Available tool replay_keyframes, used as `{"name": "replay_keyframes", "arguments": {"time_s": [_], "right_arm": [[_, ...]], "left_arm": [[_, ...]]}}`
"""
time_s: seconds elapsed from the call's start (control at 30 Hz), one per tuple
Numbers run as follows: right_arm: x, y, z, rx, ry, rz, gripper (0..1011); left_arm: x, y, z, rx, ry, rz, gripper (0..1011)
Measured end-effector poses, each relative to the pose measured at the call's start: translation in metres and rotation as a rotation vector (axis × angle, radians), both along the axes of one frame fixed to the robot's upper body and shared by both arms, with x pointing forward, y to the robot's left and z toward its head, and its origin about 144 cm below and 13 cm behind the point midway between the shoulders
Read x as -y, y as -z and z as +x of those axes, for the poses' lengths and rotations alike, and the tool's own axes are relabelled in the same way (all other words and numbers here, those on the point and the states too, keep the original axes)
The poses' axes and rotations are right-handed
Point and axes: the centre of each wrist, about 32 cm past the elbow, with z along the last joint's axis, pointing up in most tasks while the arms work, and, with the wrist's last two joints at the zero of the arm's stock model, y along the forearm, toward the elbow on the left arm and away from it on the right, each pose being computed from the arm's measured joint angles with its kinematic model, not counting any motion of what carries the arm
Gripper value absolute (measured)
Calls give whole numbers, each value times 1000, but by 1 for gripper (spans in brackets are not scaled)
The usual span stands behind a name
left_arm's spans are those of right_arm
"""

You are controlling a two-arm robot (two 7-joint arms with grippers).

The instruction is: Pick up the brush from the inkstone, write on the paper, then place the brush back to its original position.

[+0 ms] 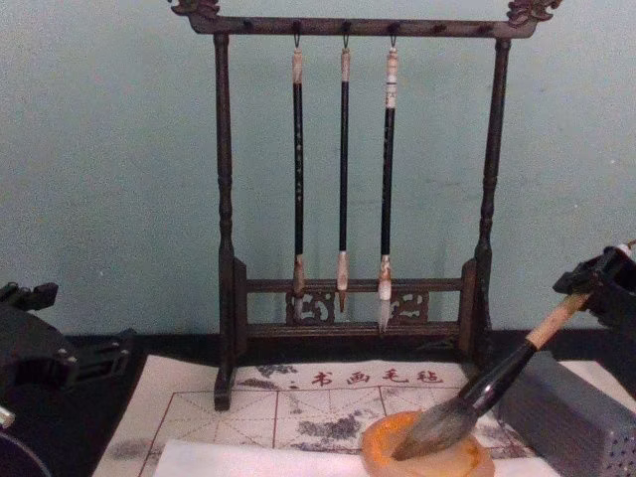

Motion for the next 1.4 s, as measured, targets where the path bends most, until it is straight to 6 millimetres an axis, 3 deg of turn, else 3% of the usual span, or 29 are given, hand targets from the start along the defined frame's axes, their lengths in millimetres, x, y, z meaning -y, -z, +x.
{"name": "replay_keyframes", "arguments": {"time_s": [1.3, 1.4], "right_arm": [[-3, 2, 0, -14, 3, -11, 187], [-3, 2, -1, -15, 3, -11, 251]], "left_arm": [[0, 0, 0, 0, 0, 0, 1001], [0, 0, 0, 0, 0, 0, 1001]]}}
